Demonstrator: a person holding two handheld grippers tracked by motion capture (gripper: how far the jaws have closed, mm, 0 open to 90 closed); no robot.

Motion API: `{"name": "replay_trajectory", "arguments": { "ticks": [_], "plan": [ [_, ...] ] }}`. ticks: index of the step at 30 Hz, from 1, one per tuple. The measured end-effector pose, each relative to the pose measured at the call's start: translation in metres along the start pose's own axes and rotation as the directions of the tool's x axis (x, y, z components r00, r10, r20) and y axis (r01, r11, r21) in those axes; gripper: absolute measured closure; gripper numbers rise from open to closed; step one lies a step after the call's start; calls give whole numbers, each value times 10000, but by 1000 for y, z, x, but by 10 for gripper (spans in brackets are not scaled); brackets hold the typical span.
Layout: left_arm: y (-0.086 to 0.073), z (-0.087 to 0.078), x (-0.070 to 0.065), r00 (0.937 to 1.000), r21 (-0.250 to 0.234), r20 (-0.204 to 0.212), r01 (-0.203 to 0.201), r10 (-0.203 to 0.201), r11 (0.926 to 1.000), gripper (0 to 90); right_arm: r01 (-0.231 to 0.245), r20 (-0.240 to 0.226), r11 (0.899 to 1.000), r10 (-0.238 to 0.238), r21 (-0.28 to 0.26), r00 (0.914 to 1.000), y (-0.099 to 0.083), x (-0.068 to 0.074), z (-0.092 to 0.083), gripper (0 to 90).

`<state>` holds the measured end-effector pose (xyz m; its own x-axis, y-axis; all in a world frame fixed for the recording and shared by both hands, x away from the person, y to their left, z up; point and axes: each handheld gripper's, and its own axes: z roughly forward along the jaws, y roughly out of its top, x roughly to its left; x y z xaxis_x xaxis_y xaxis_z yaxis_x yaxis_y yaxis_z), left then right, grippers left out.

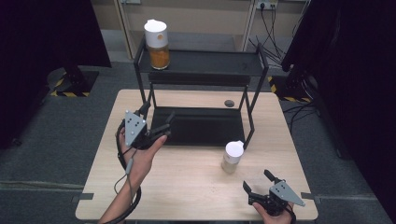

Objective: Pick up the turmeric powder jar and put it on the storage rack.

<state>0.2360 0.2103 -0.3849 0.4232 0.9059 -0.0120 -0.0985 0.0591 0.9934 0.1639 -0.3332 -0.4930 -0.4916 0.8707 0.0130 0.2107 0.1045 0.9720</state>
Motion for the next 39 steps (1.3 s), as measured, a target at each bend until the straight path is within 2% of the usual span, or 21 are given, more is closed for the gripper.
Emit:
{"name": "replay_trajectory", "arguments": {
  "ticks": [5,15,21,22,24,33,39],
  "plan": [
    [-20,-11,-3,10000,204,10,-18,18,9998,134,22,3,10000,-22,11,10000,0,0,0,49],
    [-49,-29,-5,9997,467,-62,220,-217,9987,133,22,15,10000,-22,0,10000,0,0,0,49],
    [-74,-42,-5,9991,954,-227,391,-371,9947,134,24,15,10000,-24,-7,10000,0,0,0,49],
    [-74,-42,-5,9991,954,-227,391,-371,9947,133,24,15,10000,-24,-7,10000,0,0,0,49],
    [-85,-47,-3,9975,1150,-385,632,-592,9914,133,23,22,10000,-23,-11,10000,0,1,0,49],
    [-108,-59,-1,9950,1699,-653,854,-753,9817,133,27,27,10000,-26,-31,10000,-1,1,0,49],
    [-118,-65,2,9952,2359,-798,749,-575,9689,133,34,28,10000,-34,-29,10000,-1,1,0,48]
  ]
}}
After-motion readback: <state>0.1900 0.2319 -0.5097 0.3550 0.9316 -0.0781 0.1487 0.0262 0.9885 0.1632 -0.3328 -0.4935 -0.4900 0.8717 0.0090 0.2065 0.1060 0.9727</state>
